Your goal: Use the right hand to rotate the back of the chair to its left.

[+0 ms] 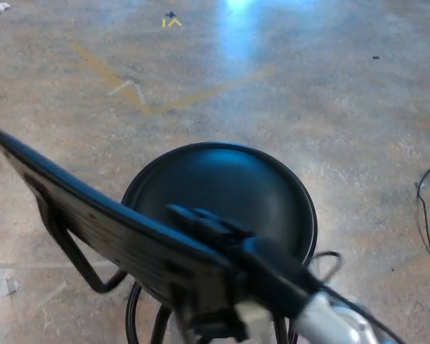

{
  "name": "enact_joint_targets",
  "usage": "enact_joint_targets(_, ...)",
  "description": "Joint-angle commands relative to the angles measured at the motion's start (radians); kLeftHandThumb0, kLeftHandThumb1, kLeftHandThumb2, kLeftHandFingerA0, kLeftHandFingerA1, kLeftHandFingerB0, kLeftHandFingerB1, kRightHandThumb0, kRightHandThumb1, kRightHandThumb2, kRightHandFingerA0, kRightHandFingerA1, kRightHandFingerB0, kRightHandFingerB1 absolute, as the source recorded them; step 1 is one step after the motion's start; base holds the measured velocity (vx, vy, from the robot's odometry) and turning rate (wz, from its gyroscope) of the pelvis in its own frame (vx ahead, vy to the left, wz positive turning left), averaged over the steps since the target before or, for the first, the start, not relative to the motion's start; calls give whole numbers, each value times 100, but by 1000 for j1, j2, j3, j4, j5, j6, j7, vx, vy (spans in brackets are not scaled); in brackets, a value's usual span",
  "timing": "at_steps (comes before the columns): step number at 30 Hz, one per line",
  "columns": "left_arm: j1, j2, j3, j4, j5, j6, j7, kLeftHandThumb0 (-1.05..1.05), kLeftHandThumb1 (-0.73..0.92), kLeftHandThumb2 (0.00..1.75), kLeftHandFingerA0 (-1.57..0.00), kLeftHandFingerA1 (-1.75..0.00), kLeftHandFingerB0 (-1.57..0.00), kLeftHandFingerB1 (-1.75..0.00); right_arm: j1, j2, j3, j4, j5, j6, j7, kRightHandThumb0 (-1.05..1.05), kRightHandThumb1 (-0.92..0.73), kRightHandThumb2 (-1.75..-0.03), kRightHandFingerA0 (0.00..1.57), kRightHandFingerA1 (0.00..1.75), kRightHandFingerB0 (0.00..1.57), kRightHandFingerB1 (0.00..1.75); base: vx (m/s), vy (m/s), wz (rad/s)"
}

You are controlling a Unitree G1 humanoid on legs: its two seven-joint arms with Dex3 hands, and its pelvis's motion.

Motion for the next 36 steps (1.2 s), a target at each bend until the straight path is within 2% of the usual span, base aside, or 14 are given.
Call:
enact_joint_targets(1, -5, 10, 3, 2, -1, 0, 8, -66, 77, 63, -47, -47, -41, -38, -99, 115, 96, 88, -70, 80, 19, -104, -84, -64, 0, 0, 0, 0, 0, 0, 0)
enact_joint_targets(14, -14, 20, -5, 2, 4, 4, 10, -66, 78, 63, -49, -48, -42, -39, -221, 220, 173, 274, -85, 96, -27, -104, -83, -64, 0, 0, 0, 0, 0, 0, 0)
enact_joint_targets(15, -14, 19, 0, 3, -1, 3, 5, -66, 77, 63, -48, -48, -39, -38, -226, 223, 174, 286, -82, 95, -31, -104, -69, -106, 0, 6, 0, 0, 0, 0, 0)
enact_joint_targets(19, -11, 18, 1, 3, -1, -11, 2, -66, 76, 63, -47, -49, -40, -38, -238, 220, 176, 328, -71, 88, -46, -104, -69, -107, 0, 7, 0, 0, 0, 0, 0)
enact_joint_targets(26, -8, 17, 3, 3, -2, -5, -1, -65, 77, 63, -45, -48, -39, -38, -238, 220, 172, 368, -56, 72, -66, -104, -68, -106, 0, 8, 0, 0, 0, 0, 0)
enact_joint_targets(27, -7, 17, 2, 3, -2, -6, -1, -66, 77, 63, -45, -49, -39, -39, -228, 203, 158, 365, -42, 63, -64, -103, -84, -65, 0, 0, 0, 0, 0, 0, 0)
enact_joint_targets(32, -11, 12, 9, 2, -8, -2, 2, -65, 76, 63, -47, -48, -39, -39, -209, 158, 141, 324, -35, 61, -57, -105, -86, -67, 0, 0, 0, 0, 0, 0, 0)
enact_joint_targets(34, -14, 12, 10, 2, -7, -3, 7, -64, 76, 63, -49, -49, -41, -39, -164, 79, 101, 224, -26, 51, -56, -101, -84, -65, 0, 0, 0, 0, 0, 0, 0)
enact_joint_targets(36, -16, 12, 11, 2, -7, -7, 11, -64, 76, 63, -49, -49, -41, -39, -155, 65, 94, 207, -27, 43, -63, -101, -84, -65, 0, 0, 0, 0, 0, 0, 0)
